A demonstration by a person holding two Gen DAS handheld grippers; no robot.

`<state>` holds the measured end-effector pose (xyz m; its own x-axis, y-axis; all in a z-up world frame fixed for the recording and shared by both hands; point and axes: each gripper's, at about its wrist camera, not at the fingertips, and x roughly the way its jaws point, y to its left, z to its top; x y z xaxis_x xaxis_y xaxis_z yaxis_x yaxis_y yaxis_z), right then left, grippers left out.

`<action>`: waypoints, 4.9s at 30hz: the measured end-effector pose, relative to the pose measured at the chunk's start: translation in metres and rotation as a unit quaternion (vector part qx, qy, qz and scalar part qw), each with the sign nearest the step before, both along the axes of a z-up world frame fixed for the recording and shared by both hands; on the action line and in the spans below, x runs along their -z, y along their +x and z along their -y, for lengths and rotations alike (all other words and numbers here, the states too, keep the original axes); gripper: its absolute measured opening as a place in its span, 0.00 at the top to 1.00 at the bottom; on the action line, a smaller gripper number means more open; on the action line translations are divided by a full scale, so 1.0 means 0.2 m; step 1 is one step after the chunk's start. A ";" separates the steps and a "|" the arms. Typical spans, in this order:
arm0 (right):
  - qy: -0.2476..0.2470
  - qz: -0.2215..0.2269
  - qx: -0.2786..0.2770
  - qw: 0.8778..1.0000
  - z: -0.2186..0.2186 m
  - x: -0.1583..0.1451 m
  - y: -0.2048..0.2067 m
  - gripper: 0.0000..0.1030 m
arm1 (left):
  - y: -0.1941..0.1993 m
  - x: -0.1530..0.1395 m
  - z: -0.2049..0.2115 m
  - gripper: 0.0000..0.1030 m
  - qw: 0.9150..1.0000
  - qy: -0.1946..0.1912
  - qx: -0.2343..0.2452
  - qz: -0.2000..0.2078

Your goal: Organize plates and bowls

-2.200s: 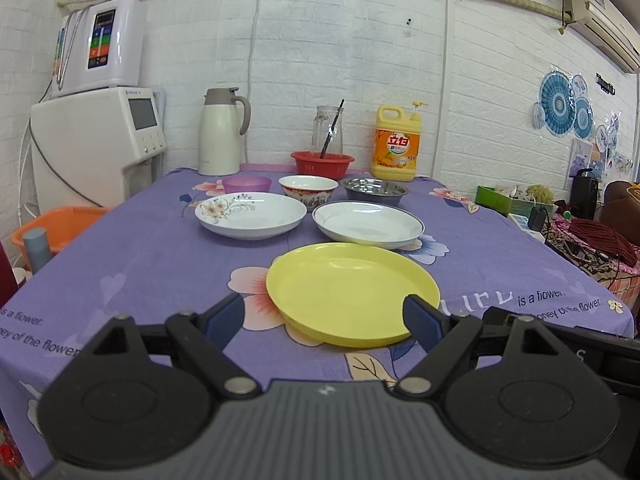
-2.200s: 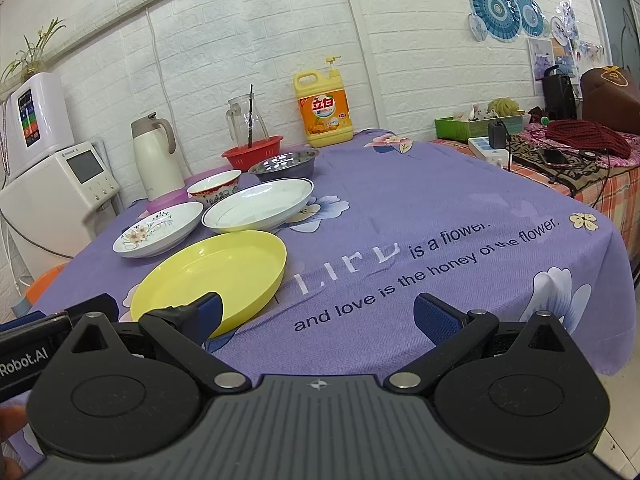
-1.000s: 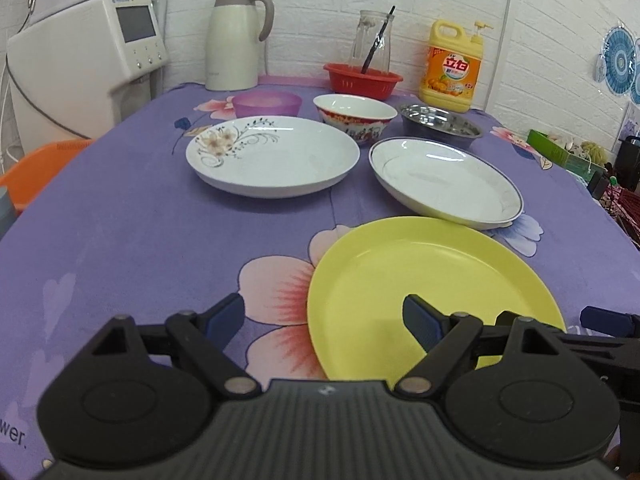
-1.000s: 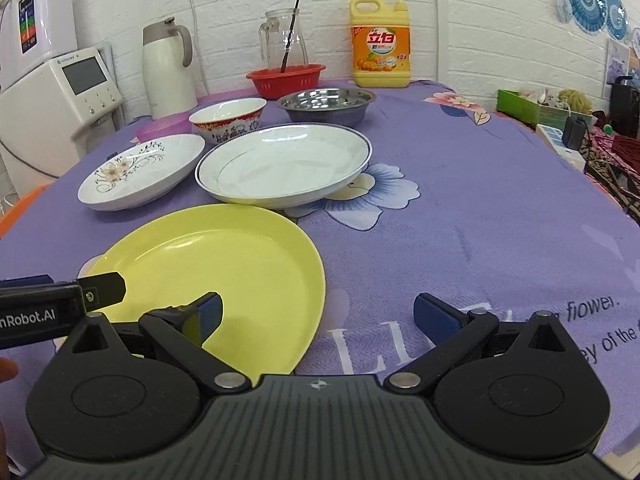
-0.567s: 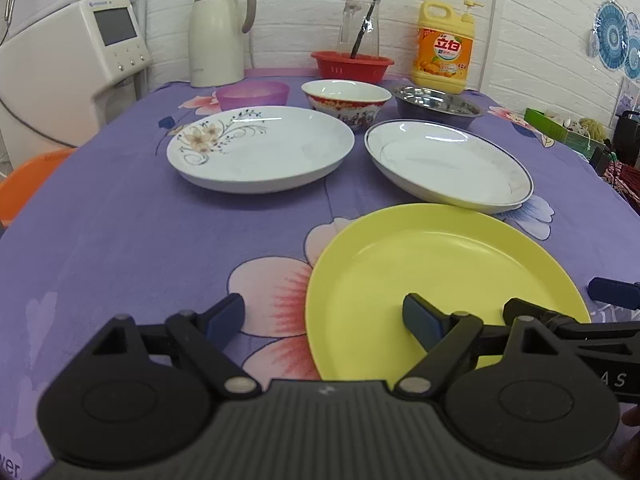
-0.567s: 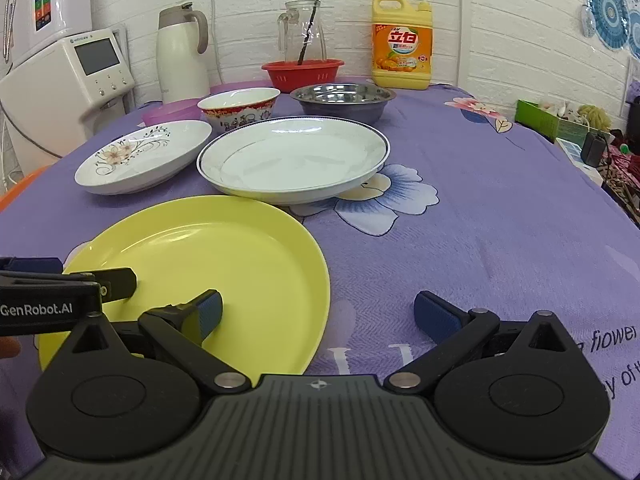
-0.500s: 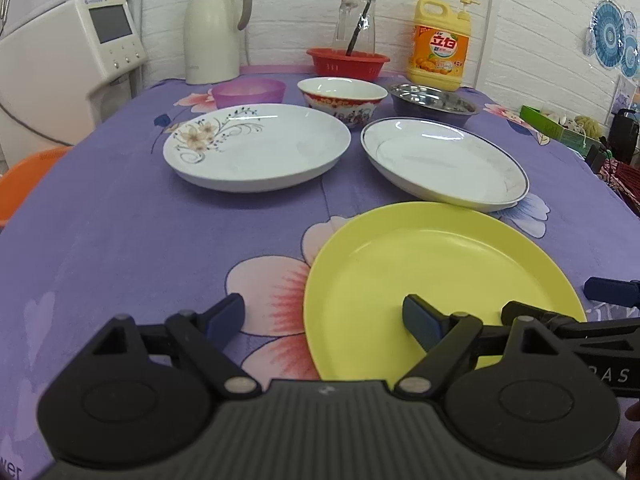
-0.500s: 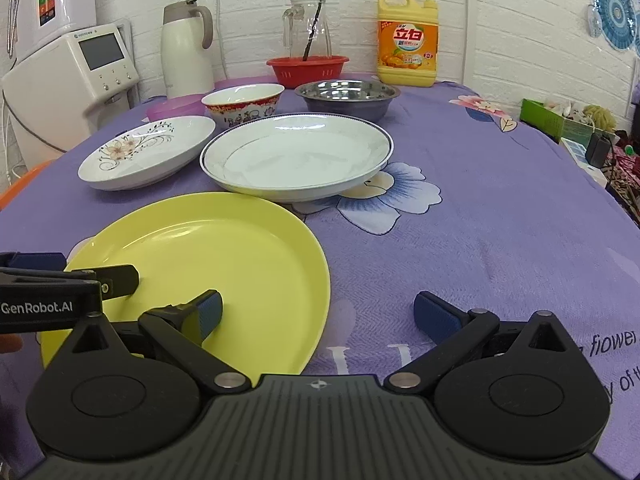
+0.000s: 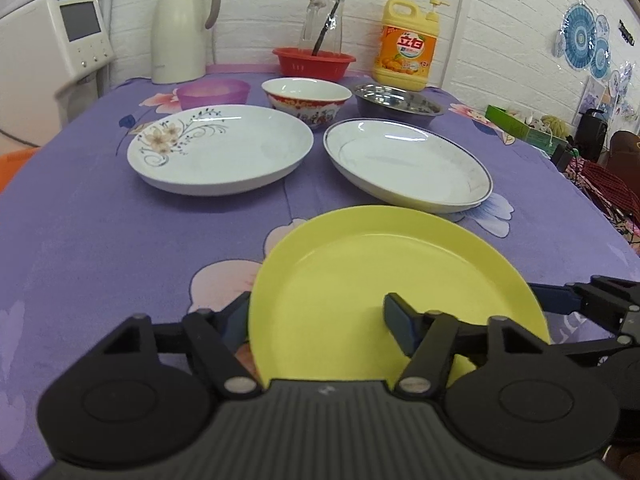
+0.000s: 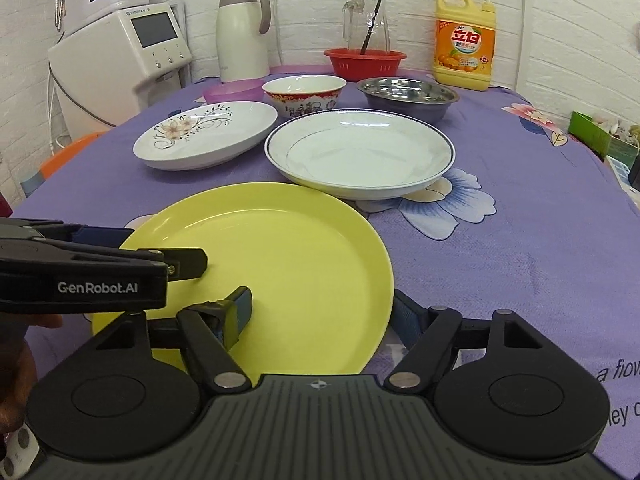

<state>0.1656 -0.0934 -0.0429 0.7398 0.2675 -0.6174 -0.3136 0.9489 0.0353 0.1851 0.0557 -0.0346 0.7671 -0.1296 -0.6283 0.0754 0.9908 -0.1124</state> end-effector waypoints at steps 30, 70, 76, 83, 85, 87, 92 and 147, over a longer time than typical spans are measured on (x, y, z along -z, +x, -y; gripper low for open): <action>0.014 0.006 -0.090 0.996 -0.44 -0.08 0.11 0.00 | -0.07 -0.07 -0.56 0.13 0.992 -0.022 -0.119 0.038; 0.002 -0.037 -0.186 0.982 -0.78 -0.06 0.91 0.00 | 0.73 -0.04 -0.76 0.43 0.993 0.001 -0.121 -0.012; 0.011 -0.051 -0.177 0.983 -0.79 -0.09 0.89 0.00 | 0.72 -0.12 -0.70 0.56 0.990 0.015 -0.140 -0.008; 0.038 -0.004 -0.150 0.988 -0.69 -0.28 0.72 0.00 | 0.57 -0.33 -0.63 0.56 0.991 0.010 -0.126 0.039; 0.039 0.008 -0.145 0.989 -0.66 -0.32 0.65 0.00 | 0.49 -0.35 -0.60 0.56 0.991 0.006 -0.122 0.047; 0.041 0.013 -0.142 0.989 -0.62 -0.34 0.57 0.00 | 0.41 -0.36 -0.58 0.56 0.991 0.002 -0.120 0.051; 0.039 0.015 -0.137 0.990 -0.55 -0.33 0.37 0.00 | 0.19 -0.33 -0.50 0.56 0.992 0.000 -0.119 0.049; 0.064 0.010 0.070 0.995 0.27 -0.04 0.74 0.00 | 0.50 -0.25 0.06 0.28 0.999 0.002 0.011 0.030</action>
<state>0.3135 -0.1473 -0.0353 0.7877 0.2369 -0.5687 -0.1806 0.9713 0.1545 0.2842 0.0439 0.0153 0.7998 -0.1449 -0.5825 0.1042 0.9892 -0.1030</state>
